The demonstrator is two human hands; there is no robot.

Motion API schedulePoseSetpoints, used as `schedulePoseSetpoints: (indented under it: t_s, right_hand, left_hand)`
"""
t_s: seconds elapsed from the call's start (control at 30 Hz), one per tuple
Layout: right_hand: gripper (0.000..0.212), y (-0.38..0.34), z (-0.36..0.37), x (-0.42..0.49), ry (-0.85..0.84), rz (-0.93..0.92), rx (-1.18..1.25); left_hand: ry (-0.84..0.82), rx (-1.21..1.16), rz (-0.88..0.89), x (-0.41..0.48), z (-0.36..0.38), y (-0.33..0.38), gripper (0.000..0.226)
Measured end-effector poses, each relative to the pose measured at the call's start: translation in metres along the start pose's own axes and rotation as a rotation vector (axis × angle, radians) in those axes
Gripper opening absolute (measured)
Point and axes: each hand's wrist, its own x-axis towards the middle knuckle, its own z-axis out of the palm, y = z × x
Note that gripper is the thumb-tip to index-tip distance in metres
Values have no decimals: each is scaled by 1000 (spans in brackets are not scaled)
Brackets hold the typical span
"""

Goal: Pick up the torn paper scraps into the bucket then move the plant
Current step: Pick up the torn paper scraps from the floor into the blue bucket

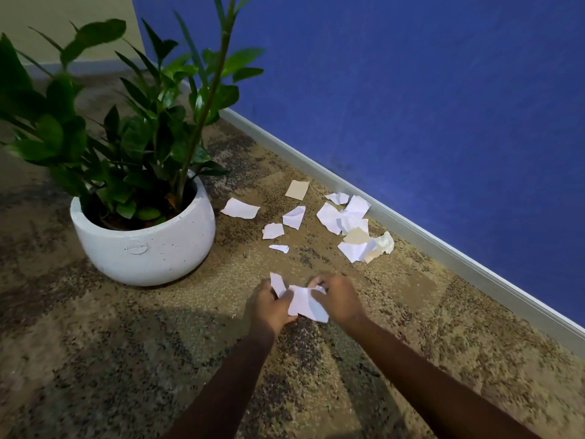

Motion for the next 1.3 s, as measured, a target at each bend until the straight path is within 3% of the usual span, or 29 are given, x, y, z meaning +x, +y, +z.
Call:
schedulePoseSetpoints:
  t_s: [0.13, 0.27, 0.37, 0.47, 0.53, 0.63, 0.7, 0.8, 0.93, 1.3]
  right_hand:
    - [16, -8, 7, -18, -47, -72, 229]
    - [15, -6, -15, -4, -12, -76, 214]
    - [20, 9, -45, 29, 190, -77, -95]
    - [49, 30, -73, 64, 304, 72, -416]
    - [68, 40, -83, 83, 253, 238, -380]
    - [83, 50, -81, 102, 19, 360, -198]
    - [81, 50, -72, 103, -93, 347, -186]
    - [66, 45, -58, 94, 37, 258, -325]
    - [58, 31, -51, 69, 119, 187, -207]
    - [45, -71, -7, -24, -84, -75, 56]
  left_hand:
    - [-146, 58, 36, -8, 11, 2, 55]
    - [-15, 87, 38, 0, 10, 6, 49]
    - [83, 84, 18, 8, 3, 6, 47]
    - [149, 66, 7, 15, -8, 4, 44]
    - [162, 73, 15, 17, -16, 2, 42]
    - [167, 74, 22, 19, -26, -1, 43]
    - [163, 72, 22, 19, -29, 0, 43]
    - [161, 81, 28, 18, -32, 2, 44]
    - [122, 112, 31, 14, -40, 9, 42]
    - [75, 323, 95, -23, -108, 58, 44]
